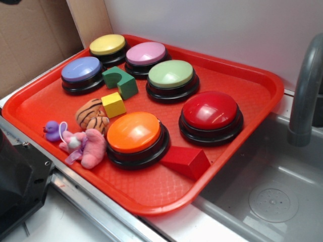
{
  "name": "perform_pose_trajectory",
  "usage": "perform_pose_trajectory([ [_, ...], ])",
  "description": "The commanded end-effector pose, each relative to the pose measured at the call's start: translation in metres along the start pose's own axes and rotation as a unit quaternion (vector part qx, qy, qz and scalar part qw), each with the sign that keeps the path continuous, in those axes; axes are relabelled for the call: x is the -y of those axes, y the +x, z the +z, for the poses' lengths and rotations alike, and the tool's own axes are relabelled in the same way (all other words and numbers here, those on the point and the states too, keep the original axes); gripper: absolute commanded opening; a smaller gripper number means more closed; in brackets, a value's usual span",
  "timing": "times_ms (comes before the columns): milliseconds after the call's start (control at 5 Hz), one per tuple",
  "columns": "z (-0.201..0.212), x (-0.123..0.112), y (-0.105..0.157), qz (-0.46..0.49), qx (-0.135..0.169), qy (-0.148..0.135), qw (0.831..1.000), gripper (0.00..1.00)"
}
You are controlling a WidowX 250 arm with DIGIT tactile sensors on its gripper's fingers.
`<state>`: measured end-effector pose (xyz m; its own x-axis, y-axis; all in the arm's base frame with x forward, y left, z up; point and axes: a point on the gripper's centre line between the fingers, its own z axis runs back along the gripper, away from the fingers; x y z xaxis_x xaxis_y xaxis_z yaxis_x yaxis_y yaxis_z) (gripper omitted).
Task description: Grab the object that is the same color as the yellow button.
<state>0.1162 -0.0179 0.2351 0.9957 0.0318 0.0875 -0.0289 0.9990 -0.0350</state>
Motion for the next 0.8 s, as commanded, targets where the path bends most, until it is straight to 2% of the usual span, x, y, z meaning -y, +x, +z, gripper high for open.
perform_pose_trajectory([
  [0, 0.0, 0.0, 0.0, 0.0, 0.0, 0.0, 1.0, 1.0],
  [200, -0.015, -0.004, 0.01, 0.06, 0.006, -0.014, 0.998, 1.0],
  [600, -0.059, -0.012, 0.035, 0.195, 0.001, 0.007, 0.981, 1.0],
])
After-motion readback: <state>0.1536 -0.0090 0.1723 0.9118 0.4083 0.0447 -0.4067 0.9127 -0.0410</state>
